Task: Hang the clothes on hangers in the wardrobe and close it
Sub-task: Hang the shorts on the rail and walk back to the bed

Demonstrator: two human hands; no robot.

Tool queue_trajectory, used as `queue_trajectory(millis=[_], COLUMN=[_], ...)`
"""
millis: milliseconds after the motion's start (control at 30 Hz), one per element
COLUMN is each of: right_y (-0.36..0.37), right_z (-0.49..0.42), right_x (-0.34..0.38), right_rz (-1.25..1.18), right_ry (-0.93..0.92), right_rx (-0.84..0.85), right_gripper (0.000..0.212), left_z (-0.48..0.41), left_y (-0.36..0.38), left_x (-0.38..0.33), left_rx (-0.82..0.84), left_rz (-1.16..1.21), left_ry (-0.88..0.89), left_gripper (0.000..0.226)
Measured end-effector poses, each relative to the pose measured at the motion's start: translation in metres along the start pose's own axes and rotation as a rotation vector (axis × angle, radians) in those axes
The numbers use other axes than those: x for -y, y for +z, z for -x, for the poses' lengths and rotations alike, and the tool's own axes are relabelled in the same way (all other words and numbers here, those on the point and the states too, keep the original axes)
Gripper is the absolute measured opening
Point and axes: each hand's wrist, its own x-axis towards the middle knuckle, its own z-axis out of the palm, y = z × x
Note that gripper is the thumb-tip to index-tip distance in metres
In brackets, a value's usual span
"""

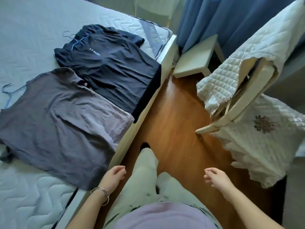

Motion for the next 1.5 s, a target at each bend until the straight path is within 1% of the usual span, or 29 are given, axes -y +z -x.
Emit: queue_trajectory(millis=[67, 133, 200, 267, 300, 367, 467, 533, 633, 700, 833, 933, 1033, 1133, 1233, 1300, 1367, 1500], right_y=[0.011, 0.024, 0.033, 0.038, 0.041, 0.043, 0.045, 0.048, 0.050, 0.050, 0.049, 0.044, 0.046, 0.058, 0.080, 0.102, 0.131, 0.212], right_z=[-0.017, -0.028, -0.036, -0.043, -0.046, -0.057, -0.073, -0.086, -0.108, -0.124, -0.162, -0.195, -0.233, -0.267, -0.290, -0.299, -0.310, -0.332], right_x=[0.035, 0.064, 0.091, 0.120, 0.136, 0.170, 0.216, 0.239, 0.271, 0.292, 0.344, 0.401, 0.465, 0.527, 0.589, 0.629, 0.667, 0.740], right_rz=[0.045, 0.114, 0.226, 0.386, 0.430, 0.430, 0.341, 0.343, 0.388, 0.464, 0.632, 0.779, 0.929, 0.982, 1.013, 1.011, 1.010, 1.014], right_ry=[-0.025, -0.036, -0.031, -0.053, -0.070, -0.106, -0.146, -0.161, -0.147, -0.148, -0.218, -0.245, -0.298, -0.323, -0.359, -0.377, -0.428, -0.582], right_rx=[0.030, 0.060, 0.134, 0.211, 0.218, 0.198, 0.135, 0.136, 0.166, 0.185, 0.203, 0.273, 0.355, 0.380, 0.406, 0.426, 0.448, 0.458], right_gripper=[0.014, 0.015, 0.016, 0.016, 0.015, 0.012, 0.012, 0.017, 0.021, 0.022, 0.024, 0.018, 0.026, 0.027, 0.025, 0.021, 0.018, 0.024], left_z=[-0.021, -0.041, -0.057, -0.068, -0.073, -0.085, -0.105, -0.117, -0.132, -0.140, -0.159, -0.173, -0.191, -0.218, -0.247, -0.266, -0.291, -0.370], left_y=[-0.014, -0.031, -0.047, -0.062, -0.069, -0.085, -0.103, -0.109, -0.113, -0.111, -0.109, -0.106, -0.102, -0.106, -0.124, -0.144, -0.166, -0.230], left_x=[-0.004, -0.008, -0.017, -0.030, -0.037, -0.054, -0.072, -0.088, -0.113, -0.128, -0.157, -0.181, -0.213, -0.249, -0.286, -0.308, -0.327, -0.354], left_rx=[0.003, -0.011, -0.065, -0.126, -0.128, -0.133, -0.164, -0.179, -0.178, -0.179, -0.217, -0.241, -0.243, -0.269, -0.343, -0.389, -0.424, -0.577], left_rz=[0.038, 0.145, 0.224, 0.260, 0.268, 0.298, 0.263, 0.271, 0.323, 0.363, 0.487, 0.554, 0.591, 0.623, 0.688, 0.714, 0.672, 0.539], left_ry=[-0.089, -0.222, -0.299, -0.312, -0.306, -0.287, -0.286, -0.267, -0.258, -0.281, -0.368, -0.447, -0.502, -0.468, -0.417, -0.362, -0.307, -0.247], left_gripper=[0.010, 0.011, 0.020, 0.027, 0.027, 0.023, 0.019, 0.014, 0.014, 0.013, 0.009, 0.010, 0.012, 0.015, 0.019, 0.016, 0.015, 0.029])
